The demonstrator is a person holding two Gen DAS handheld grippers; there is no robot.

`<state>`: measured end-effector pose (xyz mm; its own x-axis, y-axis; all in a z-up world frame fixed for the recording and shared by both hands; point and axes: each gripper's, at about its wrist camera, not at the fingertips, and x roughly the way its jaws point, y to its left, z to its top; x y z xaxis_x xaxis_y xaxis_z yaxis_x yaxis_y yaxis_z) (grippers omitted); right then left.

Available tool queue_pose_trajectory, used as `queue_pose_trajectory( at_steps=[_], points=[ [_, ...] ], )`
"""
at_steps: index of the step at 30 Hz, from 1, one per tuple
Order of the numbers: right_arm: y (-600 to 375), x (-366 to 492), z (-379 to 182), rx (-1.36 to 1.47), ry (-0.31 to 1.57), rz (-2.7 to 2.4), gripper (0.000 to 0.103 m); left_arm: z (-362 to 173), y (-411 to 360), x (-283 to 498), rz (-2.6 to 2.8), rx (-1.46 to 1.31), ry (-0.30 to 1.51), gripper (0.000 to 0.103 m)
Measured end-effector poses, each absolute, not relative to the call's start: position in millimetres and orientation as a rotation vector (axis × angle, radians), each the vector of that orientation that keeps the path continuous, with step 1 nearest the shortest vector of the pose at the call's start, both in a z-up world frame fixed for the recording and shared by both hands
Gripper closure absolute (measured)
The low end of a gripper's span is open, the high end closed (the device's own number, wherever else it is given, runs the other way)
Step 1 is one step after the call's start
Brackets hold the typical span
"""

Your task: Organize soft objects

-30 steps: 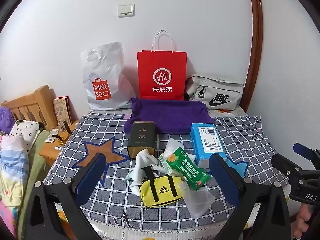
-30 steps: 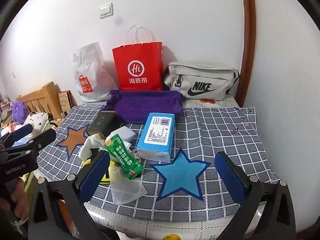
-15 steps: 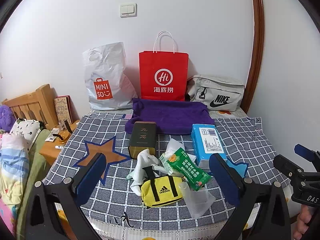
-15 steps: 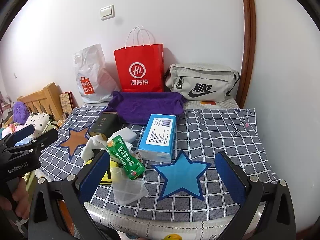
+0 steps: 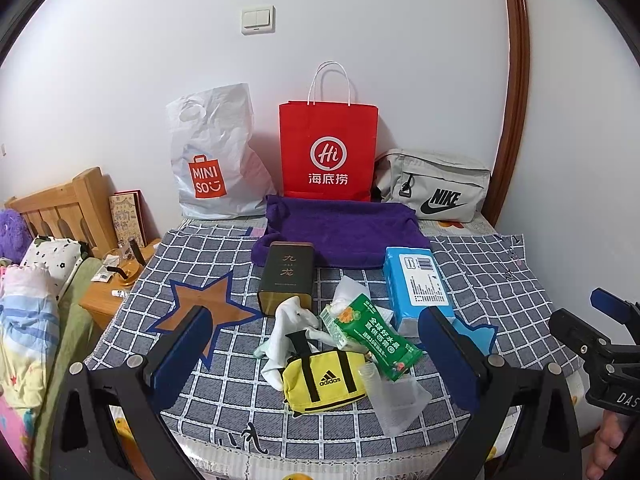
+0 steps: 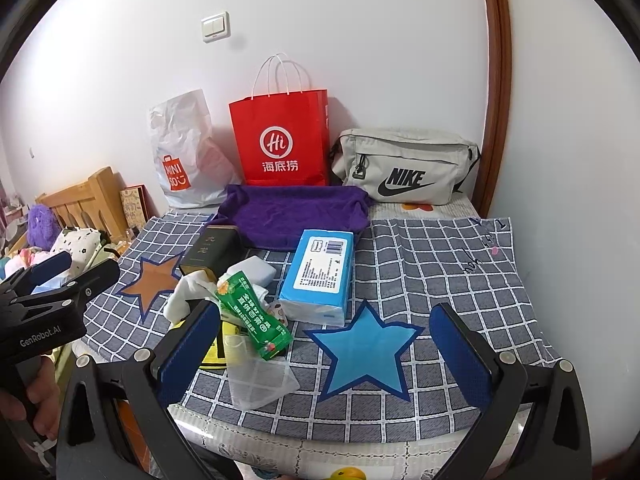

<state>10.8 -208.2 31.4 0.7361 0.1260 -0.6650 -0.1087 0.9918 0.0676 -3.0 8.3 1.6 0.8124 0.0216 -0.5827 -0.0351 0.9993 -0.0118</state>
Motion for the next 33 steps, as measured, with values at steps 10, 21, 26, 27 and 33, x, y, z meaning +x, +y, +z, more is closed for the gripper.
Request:
queue_pose_trajectory(
  at_steps=[10,21,26,27,33],
  points=[
    [-207.1,8.7,32.8,0.027,0.727,0.131,0.0,1.1,8.9,-5.8,0.024,-0.026,0.618,0.0],
    [-209.9,6.5,32.5,0.036,0.723,0.127,0.0,-0.1,6.5,-7.5,0.025,-0.027,0.617,0.0],
    [-210.3,6.3,33.0,0.037,0.722,0.129,0.0,0.2,5.4,-7.5,0.027,-0.027,0.616,0.0],
    [-210.3,6.5,32.9,0.037,0.722,0.129,0.0,0.2,5.3,-7.7,0.028,-0.026,0.616,0.0],
    [-210.4,5.9,32.8,0.038,0.721,0.131,0.0,0.5,5.5,-8.8,0.027,-0.028,0.617,0.0]
  ],
)
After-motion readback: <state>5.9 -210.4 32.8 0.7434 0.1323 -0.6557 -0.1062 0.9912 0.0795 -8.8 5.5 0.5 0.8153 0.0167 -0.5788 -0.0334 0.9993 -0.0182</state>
